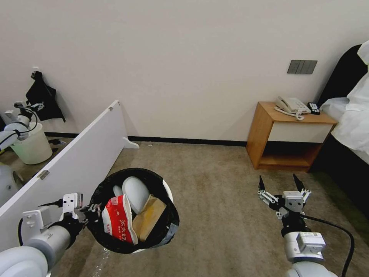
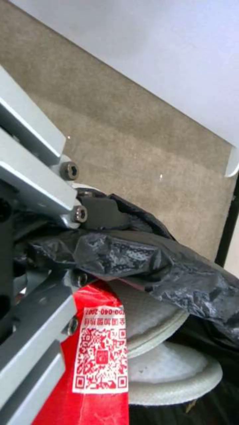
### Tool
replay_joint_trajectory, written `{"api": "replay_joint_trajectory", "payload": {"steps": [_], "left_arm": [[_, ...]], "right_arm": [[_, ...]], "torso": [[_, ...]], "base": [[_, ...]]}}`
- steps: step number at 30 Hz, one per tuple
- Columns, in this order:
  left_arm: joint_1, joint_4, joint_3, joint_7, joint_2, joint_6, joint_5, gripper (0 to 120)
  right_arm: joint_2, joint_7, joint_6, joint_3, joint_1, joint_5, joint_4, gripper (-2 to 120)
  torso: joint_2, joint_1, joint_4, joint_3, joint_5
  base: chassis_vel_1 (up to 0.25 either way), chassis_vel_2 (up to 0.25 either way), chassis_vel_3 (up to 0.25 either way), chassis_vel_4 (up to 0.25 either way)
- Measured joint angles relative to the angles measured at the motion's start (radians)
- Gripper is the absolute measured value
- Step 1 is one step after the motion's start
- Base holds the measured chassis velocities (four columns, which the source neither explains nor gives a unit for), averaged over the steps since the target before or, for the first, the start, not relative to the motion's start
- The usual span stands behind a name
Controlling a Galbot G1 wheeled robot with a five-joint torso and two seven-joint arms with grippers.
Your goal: Pick up the trash bin, then pick up the garbage from the floor and place it into the trash bin.
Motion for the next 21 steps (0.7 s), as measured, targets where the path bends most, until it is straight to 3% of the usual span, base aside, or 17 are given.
{"api": "replay_joint_trajectory", "payload": {"steps": [13,21], "left_arm": [[0.034,-0.032,-0.032,0.005,-0.029,0.0,0.018,3],[0.041,-0.042,-0.011,0.004,-0.04,0.0,0.042,3]], "right_arm": [[-0.036,0.006,-0.015,-0.018,0.039,0.059,-0.013,100],[-0.042,0.012,-0.012,-0.046,0.043,0.065,-0.027,100]], "torso": [[0.0,0.0,0.0,0.0,0.0],[0.0,0.0,0.0001,0.0,0.0]], "base": [[0.0,0.0,0.0,0.0],[0.0,0.0,0.0,0.0]]}}
